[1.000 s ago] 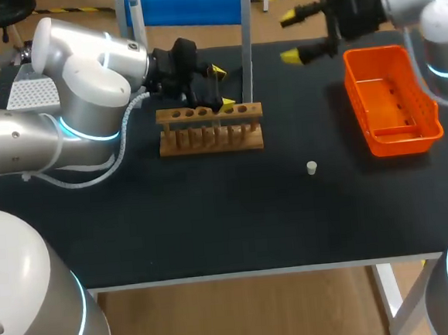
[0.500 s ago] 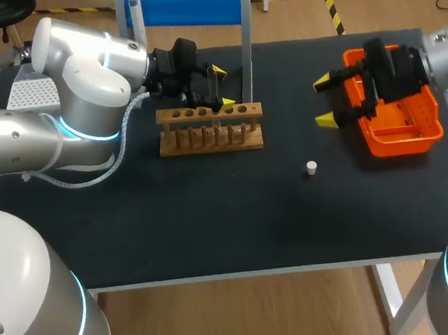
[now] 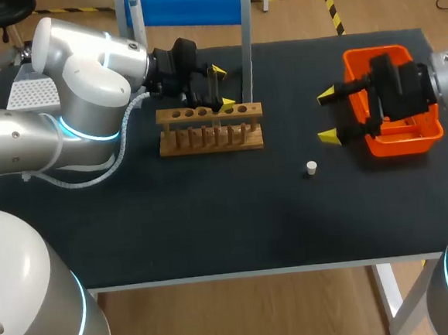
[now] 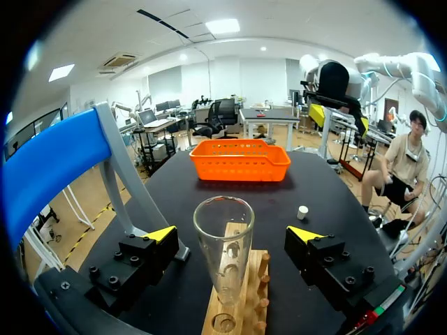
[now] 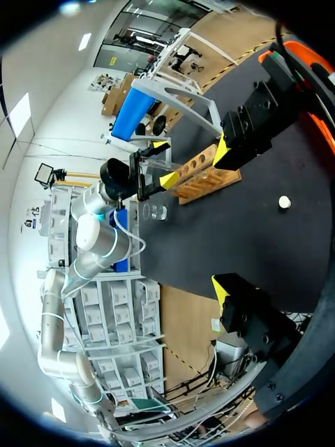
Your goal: Invert the test tube, pick up the pipette, mount the tip to pipette, aspirate from beaker and dispense into the tube, eject the tip, return the pipette, and cap with the stopper.
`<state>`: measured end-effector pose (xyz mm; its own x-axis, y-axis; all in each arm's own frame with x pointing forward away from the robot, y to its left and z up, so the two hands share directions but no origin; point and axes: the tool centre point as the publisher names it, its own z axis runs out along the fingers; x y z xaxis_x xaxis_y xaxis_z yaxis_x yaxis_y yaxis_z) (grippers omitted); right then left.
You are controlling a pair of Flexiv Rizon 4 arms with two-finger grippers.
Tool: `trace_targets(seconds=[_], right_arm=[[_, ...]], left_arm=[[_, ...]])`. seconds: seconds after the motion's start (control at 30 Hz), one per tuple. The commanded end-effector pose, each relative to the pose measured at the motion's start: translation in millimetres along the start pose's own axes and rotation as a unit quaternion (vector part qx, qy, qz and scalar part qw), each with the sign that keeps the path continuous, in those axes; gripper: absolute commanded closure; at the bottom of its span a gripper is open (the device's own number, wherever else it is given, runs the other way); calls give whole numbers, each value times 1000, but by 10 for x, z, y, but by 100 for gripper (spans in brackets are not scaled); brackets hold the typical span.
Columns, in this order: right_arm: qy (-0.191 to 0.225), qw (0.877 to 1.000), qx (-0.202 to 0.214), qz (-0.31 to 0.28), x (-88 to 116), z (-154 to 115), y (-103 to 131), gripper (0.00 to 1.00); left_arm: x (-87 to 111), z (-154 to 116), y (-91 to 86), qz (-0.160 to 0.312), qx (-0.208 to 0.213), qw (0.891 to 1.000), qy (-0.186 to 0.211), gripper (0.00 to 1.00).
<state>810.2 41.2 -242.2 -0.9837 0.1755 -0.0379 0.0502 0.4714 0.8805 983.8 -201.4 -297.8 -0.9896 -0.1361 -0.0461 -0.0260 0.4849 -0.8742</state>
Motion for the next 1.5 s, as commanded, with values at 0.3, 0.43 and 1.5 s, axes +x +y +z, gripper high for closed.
trace_targets(seconds=[0.3, 0.43, 1.5], right_arm=[[-16, 999, 34, 24, 120, 79, -515, 0], [-22, 998, 48, 34, 113, 162, -699, 0], [-67, 989, 104, 85, -71, 613, -1490, 20]], left_arm=[[-12, 10, 1, 0, 0, 1000, 1, 0], [-12, 10, 1, 0, 0, 1000, 1, 0], [-12, 10, 1, 0, 0, 1000, 1, 0]])
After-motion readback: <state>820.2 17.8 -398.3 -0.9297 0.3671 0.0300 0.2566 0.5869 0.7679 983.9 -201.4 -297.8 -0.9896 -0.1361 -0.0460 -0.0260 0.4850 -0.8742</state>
